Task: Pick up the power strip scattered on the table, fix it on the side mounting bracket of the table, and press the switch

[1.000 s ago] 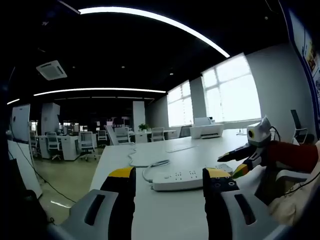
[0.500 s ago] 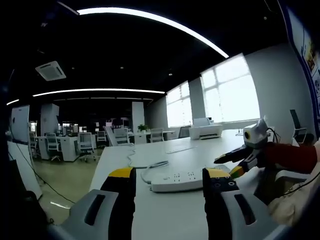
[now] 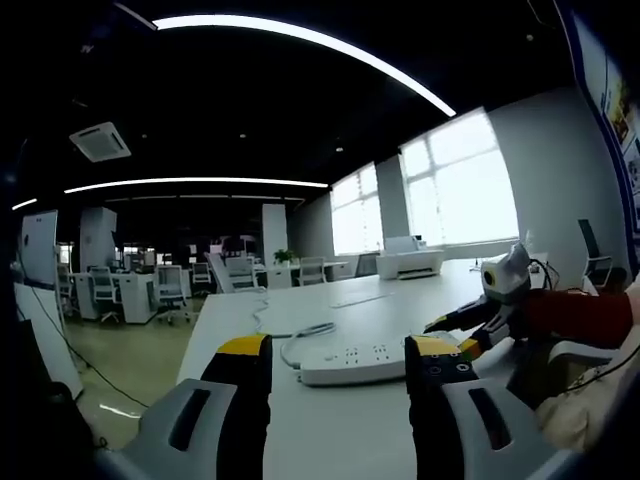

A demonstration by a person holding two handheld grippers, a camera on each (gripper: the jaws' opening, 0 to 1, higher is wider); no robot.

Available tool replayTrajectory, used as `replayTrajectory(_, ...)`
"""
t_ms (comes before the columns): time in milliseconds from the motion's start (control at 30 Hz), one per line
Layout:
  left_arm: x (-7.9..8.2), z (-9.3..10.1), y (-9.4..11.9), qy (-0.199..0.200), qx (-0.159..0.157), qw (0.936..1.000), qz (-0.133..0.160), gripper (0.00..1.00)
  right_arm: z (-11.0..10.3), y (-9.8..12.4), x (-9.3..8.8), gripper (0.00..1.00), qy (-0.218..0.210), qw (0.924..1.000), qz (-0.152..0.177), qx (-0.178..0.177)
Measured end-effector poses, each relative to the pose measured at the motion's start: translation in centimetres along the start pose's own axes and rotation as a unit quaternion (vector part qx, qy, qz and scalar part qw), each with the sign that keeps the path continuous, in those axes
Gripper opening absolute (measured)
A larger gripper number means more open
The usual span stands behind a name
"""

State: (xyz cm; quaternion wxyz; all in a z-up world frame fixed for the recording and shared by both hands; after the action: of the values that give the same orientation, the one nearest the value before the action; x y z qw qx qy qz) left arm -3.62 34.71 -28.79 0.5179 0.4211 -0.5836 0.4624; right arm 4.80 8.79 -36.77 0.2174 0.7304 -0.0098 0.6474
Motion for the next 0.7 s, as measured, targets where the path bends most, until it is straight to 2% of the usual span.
replayTrajectory(433,-0.03,-0.25,-0.12,0.001,0.003,1.0000,-0.002,0.58,0.16,-0.23,-0.08,0.63,0.001,0.9999,-0.012,0.002)
replayTrajectory(700,0.00,-0.24,-0.08,0.000,0.002,1.0000,-0.003,0.58,0.18,-0.32,-0.47,0.56,-0.003,0.9998,-0.020,0.001)
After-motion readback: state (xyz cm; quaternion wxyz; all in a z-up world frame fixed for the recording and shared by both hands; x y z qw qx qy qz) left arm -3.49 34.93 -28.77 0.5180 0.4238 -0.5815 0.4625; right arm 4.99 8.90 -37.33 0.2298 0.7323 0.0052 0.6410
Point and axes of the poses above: the point that each gripper's makers call its tool centre point, and the gripper's own axes: y roughly backward along the fingers, z roughly to its right, x roughly out of its top, the point moved 6 cm from there along y, roughly backward along the fingers, and after that the axes turned 15 degrees about x, right-handed, at the moved point
